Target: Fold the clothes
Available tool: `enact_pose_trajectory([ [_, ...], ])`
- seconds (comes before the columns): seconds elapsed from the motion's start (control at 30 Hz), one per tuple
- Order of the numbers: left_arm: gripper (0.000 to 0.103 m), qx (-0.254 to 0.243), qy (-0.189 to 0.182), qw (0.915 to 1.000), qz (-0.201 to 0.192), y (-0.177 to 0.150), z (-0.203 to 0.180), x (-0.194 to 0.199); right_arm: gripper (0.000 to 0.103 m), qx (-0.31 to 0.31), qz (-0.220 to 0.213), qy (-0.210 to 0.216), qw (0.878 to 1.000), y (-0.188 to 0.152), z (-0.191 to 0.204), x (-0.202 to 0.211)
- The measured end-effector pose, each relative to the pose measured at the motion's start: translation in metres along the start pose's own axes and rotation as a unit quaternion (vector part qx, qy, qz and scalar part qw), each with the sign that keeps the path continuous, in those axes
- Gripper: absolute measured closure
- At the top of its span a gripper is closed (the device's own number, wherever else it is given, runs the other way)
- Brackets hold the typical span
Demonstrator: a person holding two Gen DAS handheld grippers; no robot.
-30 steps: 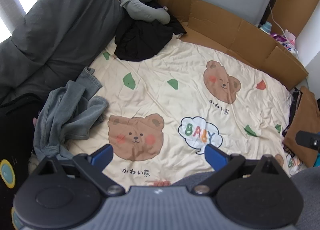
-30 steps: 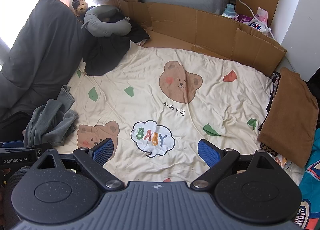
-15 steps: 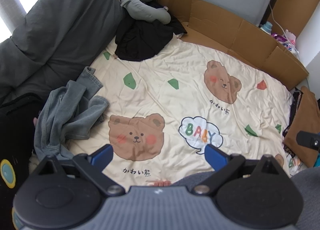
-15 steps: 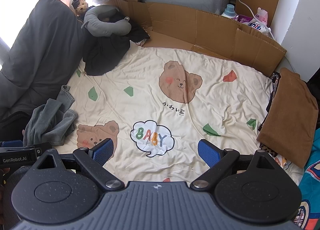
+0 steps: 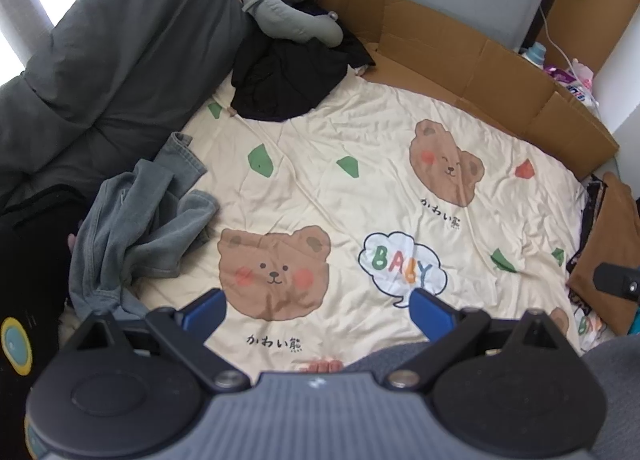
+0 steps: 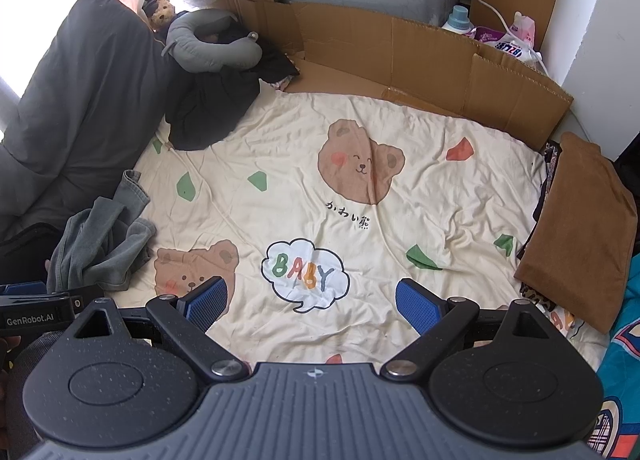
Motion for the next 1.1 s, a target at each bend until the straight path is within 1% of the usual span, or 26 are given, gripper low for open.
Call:
enact_pose_trajectory([
  [0.1, 0.004, 0.000, 0.007, 0.9999, -0.008, 0.000, -0.001, 0.004, 0.008, 0.001, 0.005, -0.004, 1.000, 0.000, 0.001, -0.002],
  [0.17, 0.004, -0.004, 0.004, 0.9999, -0.008, -0.001, -0.003, 0.004, 0.008, 0.002, 0.005, -0.007, 1.000, 0.000, 0.001, -0.002],
  [0.4, 0.004, -0.005, -0.028, 0.9996, 0.003, -0.003, 0.001, 0.004, 0.008, 0.006, 0.007, -0.014, 1.000, -0.001, 0.003, 0.001],
  [0.5, 0.004, -0.016, -0.033, 0.9993, 0.005, -0.004, 0.000, 0.007, 0.008, 0.003, 0.007, -0.019, 1.000, -0.001, 0.003, 0.004],
  [0.67, 0.003, -0.007, -0.044, 0.9990, 0.007, -0.002, 0.008, 0.015, 0.008, -0.008, 0.004, -0.009, 1.000, 0.000, 0.003, 0.012],
  [0.77, 0.001, -0.002, -0.047, 0.9989, -0.001, 0.004, 0.013, 0.025, 0.008, -0.002, -0.006, -0.005, 1.000, -0.001, 0.007, 0.022],
  [0.87, 0.001, -0.003, -0.051, 0.9986, -0.012, 0.009, 0.016, 0.032, 0.008, 0.008, -0.013, -0.006, 1.000, 0.002, 0.011, 0.028],
  [0.97, 0.000, -0.005, -0.055, 0.9984, -0.011, 0.013, 0.019, 0.034, 0.008, 0.003, -0.014, 0.000, 1.000, 0.006, 0.011, 0.030],
  [1.0, 0.000, -0.005, -0.057, 0.9983, -0.010, 0.014, 0.020, 0.034, 0.007, -0.001, -0.015, 0.004, 1.000, 0.008, 0.011, 0.031],
  [1.07, 0.000, -0.006, -0.060, 0.9982, -0.008, 0.016, 0.022, 0.033, 0.000, -0.007, -0.018, 0.012, 1.000, 0.010, 0.011, 0.032],
  [1.1, 0.000, -0.003, -0.061, 0.9981, -0.007, 0.017, 0.025, 0.032, 0.000, -0.009, -0.017, 0.014, 1.000, 0.011, 0.010, 0.031],
])
Point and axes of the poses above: each gripper's, at about its wrist camera, not at the fingertips, and x roughly against the way its jaws point, z to its left, y to its top, the point moved 6 cm from there along -x, roughly the way its jaws point, and after that the axes turned 14 degrees about z, right-handed, at the moved point
